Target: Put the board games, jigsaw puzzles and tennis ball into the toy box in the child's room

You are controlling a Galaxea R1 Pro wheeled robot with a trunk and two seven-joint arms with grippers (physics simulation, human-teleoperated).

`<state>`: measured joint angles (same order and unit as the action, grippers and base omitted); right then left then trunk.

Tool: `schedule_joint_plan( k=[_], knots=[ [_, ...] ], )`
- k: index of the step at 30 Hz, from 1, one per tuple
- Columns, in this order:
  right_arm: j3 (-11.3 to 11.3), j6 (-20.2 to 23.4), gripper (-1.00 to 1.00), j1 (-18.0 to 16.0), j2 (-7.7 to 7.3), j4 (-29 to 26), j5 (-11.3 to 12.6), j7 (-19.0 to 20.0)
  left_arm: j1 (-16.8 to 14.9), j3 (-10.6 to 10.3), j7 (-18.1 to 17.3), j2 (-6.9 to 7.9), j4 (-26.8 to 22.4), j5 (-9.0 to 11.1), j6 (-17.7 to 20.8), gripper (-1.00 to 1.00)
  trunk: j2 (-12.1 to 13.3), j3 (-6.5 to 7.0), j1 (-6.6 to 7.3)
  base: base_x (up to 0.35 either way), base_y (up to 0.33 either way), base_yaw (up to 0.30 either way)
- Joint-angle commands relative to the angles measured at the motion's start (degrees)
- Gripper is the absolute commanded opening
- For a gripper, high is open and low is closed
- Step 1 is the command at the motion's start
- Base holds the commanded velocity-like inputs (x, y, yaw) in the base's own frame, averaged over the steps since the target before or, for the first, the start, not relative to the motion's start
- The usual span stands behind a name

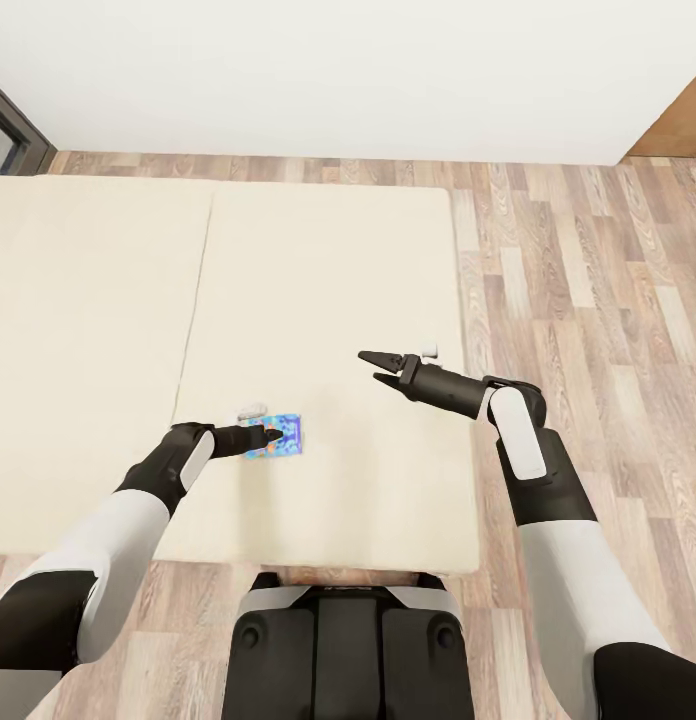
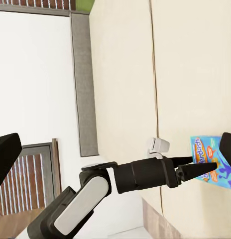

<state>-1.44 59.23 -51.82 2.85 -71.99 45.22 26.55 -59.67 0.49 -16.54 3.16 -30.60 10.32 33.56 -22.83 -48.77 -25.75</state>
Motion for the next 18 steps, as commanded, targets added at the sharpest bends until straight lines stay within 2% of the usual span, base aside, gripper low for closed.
schedule_joint_plan(
  k=[1, 18],
  knots=[
    [-0.1, 0.3, 1.00, 0.0, 0.05, 0.0, -0.5, 0.5, 0.0, 0.1, 0.0, 0.01, -0.1, 0.5, 0.5, 1.00, -0.1, -0.06, -0.03, 0.000, -0.289, 0.000],
    [-0.1, 0.3, 1.00, 0.0, 0.05, 0.0, -0.5, 0.5, 0.0, 0.1, -0.1, 0.00, -0.3, 0.5, 0.5, 1.00, -0.1, -0.06, -0.03, 0.000, -0.264, 0.000]
  ],
)
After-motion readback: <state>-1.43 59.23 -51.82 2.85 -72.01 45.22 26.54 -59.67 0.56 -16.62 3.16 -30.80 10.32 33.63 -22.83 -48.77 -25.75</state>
